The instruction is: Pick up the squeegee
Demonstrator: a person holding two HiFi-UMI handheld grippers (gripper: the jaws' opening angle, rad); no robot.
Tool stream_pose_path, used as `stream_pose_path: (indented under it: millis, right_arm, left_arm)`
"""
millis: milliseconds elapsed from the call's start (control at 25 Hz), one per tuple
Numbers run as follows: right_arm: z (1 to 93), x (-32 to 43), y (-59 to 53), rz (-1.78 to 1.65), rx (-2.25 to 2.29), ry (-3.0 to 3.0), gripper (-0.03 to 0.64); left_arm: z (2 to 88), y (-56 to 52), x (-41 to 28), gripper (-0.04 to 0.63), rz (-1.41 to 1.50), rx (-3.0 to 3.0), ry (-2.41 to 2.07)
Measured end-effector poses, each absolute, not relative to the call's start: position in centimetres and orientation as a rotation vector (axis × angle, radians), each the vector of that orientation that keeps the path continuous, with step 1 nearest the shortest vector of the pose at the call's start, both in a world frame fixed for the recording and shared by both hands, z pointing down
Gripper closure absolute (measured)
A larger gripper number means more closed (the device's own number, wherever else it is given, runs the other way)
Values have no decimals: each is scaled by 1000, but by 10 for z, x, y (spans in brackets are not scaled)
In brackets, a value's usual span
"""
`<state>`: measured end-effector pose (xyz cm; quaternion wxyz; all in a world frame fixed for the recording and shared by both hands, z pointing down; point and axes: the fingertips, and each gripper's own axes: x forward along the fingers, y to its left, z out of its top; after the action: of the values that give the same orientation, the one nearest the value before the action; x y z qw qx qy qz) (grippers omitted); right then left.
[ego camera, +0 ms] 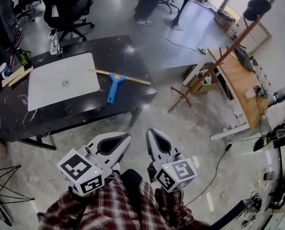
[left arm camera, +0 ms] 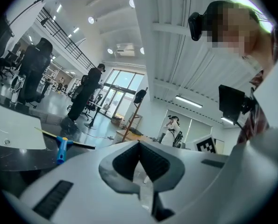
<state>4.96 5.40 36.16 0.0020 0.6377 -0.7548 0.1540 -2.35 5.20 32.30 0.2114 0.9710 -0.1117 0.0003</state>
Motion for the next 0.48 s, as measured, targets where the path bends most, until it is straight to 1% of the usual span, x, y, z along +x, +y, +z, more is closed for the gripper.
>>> stream_pose_path:
  millis: [480]
  right_arm:
    - [380, 93, -68, 542, 1876, -2445, 606]
  left_arm:
    - [344, -71, -3, 586, 24, 2632, -547]
